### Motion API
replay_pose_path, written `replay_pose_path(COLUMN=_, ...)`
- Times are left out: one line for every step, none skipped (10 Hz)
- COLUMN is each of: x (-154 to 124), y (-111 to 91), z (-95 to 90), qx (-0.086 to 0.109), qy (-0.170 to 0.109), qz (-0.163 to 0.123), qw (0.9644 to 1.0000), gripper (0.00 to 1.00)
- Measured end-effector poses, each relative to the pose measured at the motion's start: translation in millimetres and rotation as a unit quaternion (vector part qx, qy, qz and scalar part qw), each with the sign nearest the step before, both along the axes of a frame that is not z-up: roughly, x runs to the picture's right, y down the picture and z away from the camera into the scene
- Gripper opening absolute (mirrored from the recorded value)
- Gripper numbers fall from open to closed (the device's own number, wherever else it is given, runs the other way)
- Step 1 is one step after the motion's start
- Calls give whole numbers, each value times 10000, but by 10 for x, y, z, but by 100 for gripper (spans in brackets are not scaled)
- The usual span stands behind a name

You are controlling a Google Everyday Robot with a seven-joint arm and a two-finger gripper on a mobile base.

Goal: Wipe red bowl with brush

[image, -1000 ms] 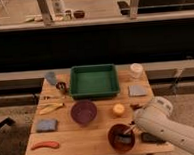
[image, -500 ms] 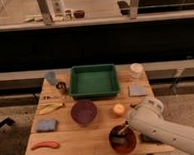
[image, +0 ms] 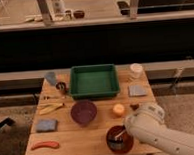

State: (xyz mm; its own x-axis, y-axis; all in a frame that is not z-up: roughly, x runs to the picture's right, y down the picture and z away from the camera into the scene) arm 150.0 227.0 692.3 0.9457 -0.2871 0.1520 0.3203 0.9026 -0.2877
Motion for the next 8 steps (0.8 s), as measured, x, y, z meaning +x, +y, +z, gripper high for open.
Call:
replay_pose_path(x=53, y=16, z=-33, qx=4, qy=33, qz=6, qw=10000, gripper=0)
replay_pose_path(x=115, y=26, z=-48, qx=8, qy=73, qz=4, qw=10000, gripper=0)
replay_pose_path(x=191, y=25, z=-51, qx=23, qy=140, qz=8, qw=9999, gripper=0)
replay_pose_path(x=250, y=32, z=-43, qx=20, qy=208, qz=-2, qw=9998, gripper=0)
replay_pose_path(x=286, y=11, z=-10, qx=36, qy=279, qz=-13, qw=9996, gripper=0)
replay_pose_path(x=311, y=-10, z=33, qx=35, qy=348, qz=-42, qw=9994, gripper=0)
replay_pose_path(x=310, y=-27, z=68, qx=32, qy=376, qz=-73, qw=9993, gripper=0)
replay_pose_path(x=278, y=-46, z=104, qx=36, qy=367, qz=-102, qw=9993, gripper=0)
